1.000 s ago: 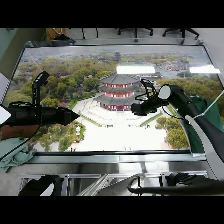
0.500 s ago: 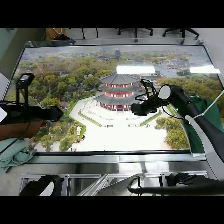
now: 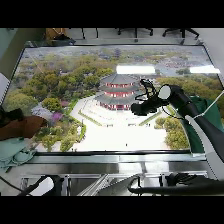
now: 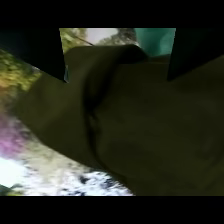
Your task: Fold the shirts.
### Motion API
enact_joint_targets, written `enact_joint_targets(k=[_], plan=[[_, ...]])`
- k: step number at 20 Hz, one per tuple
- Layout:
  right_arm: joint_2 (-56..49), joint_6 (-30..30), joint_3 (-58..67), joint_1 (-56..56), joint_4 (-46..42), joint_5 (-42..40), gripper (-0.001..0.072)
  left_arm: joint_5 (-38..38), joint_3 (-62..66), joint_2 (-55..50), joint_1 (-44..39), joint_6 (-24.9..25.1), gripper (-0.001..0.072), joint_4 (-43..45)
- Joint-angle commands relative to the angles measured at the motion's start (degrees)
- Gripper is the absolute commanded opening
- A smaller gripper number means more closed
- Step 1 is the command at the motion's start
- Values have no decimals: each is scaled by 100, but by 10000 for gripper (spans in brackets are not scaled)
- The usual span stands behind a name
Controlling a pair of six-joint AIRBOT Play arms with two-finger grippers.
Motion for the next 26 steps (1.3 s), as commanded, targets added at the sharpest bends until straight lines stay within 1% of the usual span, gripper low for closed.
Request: enact_joint_targets(k=[1,5,6,7,8,11,14,15,19,21,23,26], plan=[[-4,2,-2,4,0,0,21,474,4,-861,846,35,687,125],[-2,2,-2,4,0,0,21,625,4,-1587,907,35,684,87],[-2,2,-2,7,0,0,21,625,7,-1687,839,33,604,90],[-4,2,-2,4,0,0,21,584,63,-1746,769,33,250,92],[-2,2,-2,4,0,0,22,483,192,-1768,678,24,12,76],[-4,2,-2,4,0,0,22,87,839,-1598,214,24,11,83],[-4,2,-2,4,0,0,21,-293,1821,-1172,-507,22,11,46],[-4,2,-2,4,0,0,21,-404,2188,-1012,-802,26,11,-120],[-4,2,-2,4,0,-2,21,-793,3191,-380,-2039,61,12,-1279],[-2,2,-2,4,0,0,22,-986,3285,-140,-2717,59,11,-1576],[-4,2,-2,7,0,0,21,-1154,3147,26,-3495,55,12,-1615],[-4,2,-2,7,61,0,21,-1141,2634,136,-4498,52,12,-1626]])
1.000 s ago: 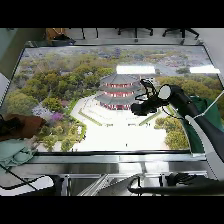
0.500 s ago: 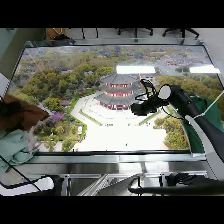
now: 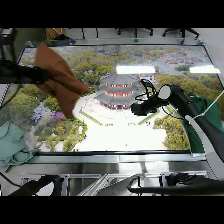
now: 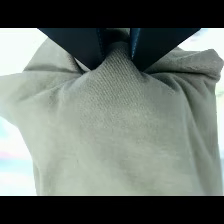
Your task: Fold the shirts.
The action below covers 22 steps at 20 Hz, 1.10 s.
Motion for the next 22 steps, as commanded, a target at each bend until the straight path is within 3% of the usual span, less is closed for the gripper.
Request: enact_joint_targets(k=[1,6,7,8,9,11,14,16,19,22], plan=[[-4,2,-2,7,90,37,21,7,-496,127,-1191,-7,12,-162],[-44,4,-2,4,85,144,23,804,-1272,-664,-1941,-216,17,-243],[-44,4,-2,2,85,129,29,713,-1196,-896,-1985,-214,185,-238],[-37,2,13,0,85,87,29,448,-988,-1099,-1974,-223,652,-232],[-37,2,68,-4,83,55,44,140,-732,-1239,-1899,-254,685,-216],[-37,-2,251,-4,83,42,356,-815,-81,-1390,-1635,-254,685,-210],[-37,-304,435,-4,83,20,364,-1685,92,-1130,-1180,-254,684,-221],[-81,-345,435,-4,85,-11,364,-1624,-588,-634,-1016,-284,684,-293],[-343,-474,435,0,87,-15,364,-866,-2352,225,-1082,-306,684,-671],[-713,-476,433,2,221,101,364,662,-4221,811,-1329,-313,684,-1176]])
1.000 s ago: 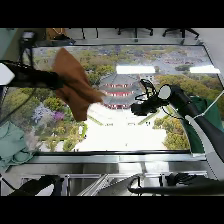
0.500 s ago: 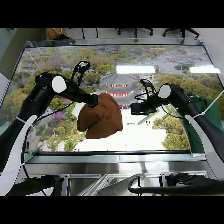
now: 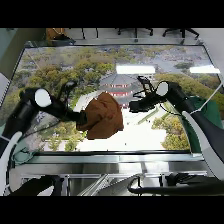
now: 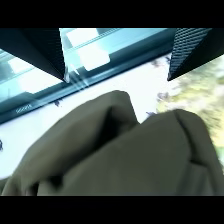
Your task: Fold the shirts.
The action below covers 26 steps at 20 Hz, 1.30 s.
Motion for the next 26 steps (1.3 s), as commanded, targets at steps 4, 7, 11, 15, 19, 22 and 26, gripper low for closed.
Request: enact_joint_targets(k=[4,7,11,15,19,22,26], plan=[[-645,-317,9,9,599,162,363,2697,-2673,422,-219,11,684,-1113],[-678,-367,9,9,796,140,363,2959,-2697,-144,-219,15,682,-1207],[-678,-485,9,9,791,140,363,2627,-2124,-691,-219,22,13,-1198],[-678,-485,9,7,791,164,363,1550,-1279,-487,-17,315,12,-833],[-680,-485,7,11,796,249,365,636,-841,466,765,293,12,-275],[-772,-645,-26,142,977,227,484,304,-844,1154,1416,297,12,-293],[-1217,-785,-26,636,1327,-42,577,251,-844,1746,1794,317,12,-293]])
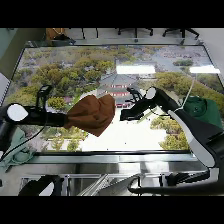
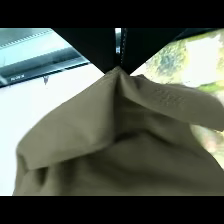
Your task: Fold the shirts.
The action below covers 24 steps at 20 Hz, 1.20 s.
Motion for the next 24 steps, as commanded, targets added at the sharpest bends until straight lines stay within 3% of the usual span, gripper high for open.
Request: enact_joint_targets(k=[1,7,15,17,18,19,22,24], plan=[[-385,-144,-4,420,345,-313,577,-179,31,525,341,13,12,46],[-706,-1088,4,782,1714,-1460,576,-201,28,710,337,17,12,63],[-870,-1128,9,782,1982,-2789,559,-168,17,708,337,212,12,107],[-1056,-1176,9,785,2190,-2785,292,-162,17,708,337,278,12,107],[-1121,-1316,9,785,2319,-2778,208,-127,20,710,337,319,12,107],[-1143,-1591,13,785,2463,-2758,44,-70,20,710,337,380,12,109],[-835,-2068,254,758,2599,-2253,21,271,140,713,337,505,12,107],[-304,-2116,710,669,2542,-1598,21,96,686,715,334,505,12,59]])
